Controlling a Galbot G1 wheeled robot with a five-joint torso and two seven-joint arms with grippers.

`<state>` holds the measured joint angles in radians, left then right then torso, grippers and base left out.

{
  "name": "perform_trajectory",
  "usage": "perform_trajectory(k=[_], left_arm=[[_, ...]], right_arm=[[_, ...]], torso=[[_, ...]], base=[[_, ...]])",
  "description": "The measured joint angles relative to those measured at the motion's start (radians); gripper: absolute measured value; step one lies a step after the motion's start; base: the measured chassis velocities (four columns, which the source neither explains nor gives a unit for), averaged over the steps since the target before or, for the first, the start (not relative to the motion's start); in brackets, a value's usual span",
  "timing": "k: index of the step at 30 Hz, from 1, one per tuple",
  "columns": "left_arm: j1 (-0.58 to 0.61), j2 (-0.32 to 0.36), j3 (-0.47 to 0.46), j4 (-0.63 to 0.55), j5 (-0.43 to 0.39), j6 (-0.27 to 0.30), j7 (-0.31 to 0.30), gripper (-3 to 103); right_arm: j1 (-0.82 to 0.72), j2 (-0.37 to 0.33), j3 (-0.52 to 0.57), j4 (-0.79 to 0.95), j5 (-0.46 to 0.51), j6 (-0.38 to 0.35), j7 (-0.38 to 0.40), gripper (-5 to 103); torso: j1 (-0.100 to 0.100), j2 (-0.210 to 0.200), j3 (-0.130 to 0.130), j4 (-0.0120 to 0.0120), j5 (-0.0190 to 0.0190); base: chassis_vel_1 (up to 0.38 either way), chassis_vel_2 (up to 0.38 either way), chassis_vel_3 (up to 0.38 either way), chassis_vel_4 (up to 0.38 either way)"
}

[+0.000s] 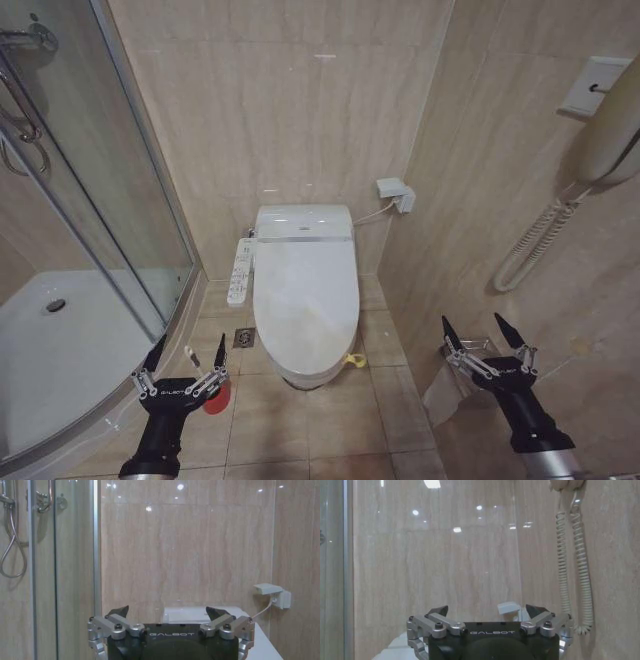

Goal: Open the toilet lid, clean the toilet bowl with a toilet brush, close the toilet lid, and flush.

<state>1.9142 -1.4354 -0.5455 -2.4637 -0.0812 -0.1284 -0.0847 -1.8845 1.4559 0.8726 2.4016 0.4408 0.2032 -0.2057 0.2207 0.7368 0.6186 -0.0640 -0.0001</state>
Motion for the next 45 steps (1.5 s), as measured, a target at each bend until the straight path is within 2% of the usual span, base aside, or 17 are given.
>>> perform_trajectory(k=[45], left_arm=[[0.000,0.000,0.000,0.000,0.000,0.000,0.000,100]], right_arm=[[0.000,0.000,0.000,0.000,0.000,0.000,0.000,100]], torso=[[0.000,0.000,0.000,0.0001,0.0001]], base=[[0.006,0.006,-0.006,-0.006]])
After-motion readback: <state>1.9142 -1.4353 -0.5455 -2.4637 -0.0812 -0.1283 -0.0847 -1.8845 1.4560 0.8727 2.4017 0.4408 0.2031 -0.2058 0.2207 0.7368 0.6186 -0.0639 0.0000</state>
